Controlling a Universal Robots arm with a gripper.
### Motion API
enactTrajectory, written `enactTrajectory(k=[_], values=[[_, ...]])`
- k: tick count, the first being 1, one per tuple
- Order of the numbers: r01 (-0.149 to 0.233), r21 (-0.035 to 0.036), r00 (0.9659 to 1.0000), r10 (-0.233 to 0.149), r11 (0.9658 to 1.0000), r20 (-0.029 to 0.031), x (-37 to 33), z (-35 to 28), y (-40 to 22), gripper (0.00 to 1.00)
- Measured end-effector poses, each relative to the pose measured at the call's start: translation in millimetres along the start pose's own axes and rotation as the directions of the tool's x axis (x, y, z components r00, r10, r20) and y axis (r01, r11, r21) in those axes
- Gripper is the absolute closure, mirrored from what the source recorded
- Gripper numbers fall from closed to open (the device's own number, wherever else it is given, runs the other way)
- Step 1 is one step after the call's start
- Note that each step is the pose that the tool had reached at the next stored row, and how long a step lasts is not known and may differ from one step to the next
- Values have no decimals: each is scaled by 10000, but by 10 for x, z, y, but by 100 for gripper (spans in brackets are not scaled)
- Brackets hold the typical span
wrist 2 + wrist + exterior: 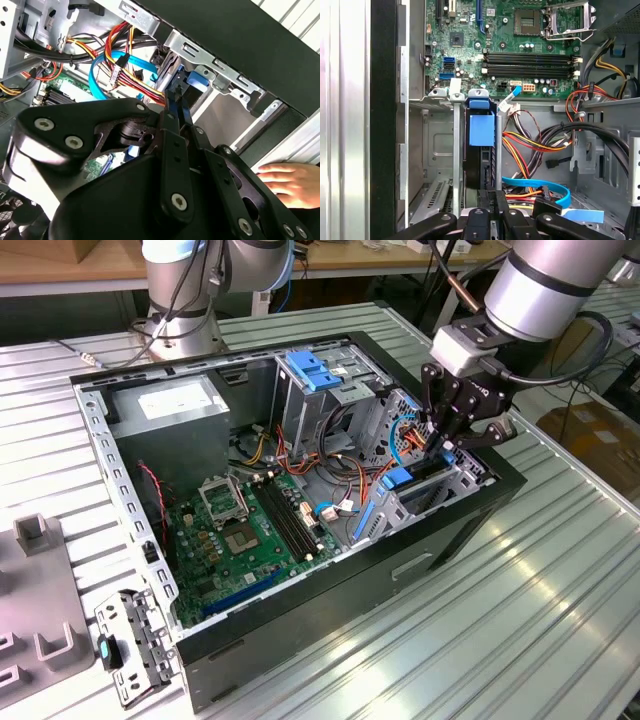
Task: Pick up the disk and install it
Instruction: 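Insert the first disk wire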
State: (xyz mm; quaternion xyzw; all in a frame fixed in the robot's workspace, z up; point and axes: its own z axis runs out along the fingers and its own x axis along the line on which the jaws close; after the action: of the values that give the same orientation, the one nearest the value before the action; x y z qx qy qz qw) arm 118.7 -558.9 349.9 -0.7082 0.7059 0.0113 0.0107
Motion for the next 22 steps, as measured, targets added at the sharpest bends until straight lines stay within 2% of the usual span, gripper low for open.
enactTrajectory(k=[11,14,20,21,22], values=[[0,-11,10000,0,10000,2,10,46,0,84],[-2,-60,10000,2,10000,-3,11,85,0,84],[-2,-60,10000,2,10000,2,11,83,0,83],[-2,-59,10000,2,10000,2,10,57,0,76],[-2,-59,10000,2,10000,0,9,27,0,76]])
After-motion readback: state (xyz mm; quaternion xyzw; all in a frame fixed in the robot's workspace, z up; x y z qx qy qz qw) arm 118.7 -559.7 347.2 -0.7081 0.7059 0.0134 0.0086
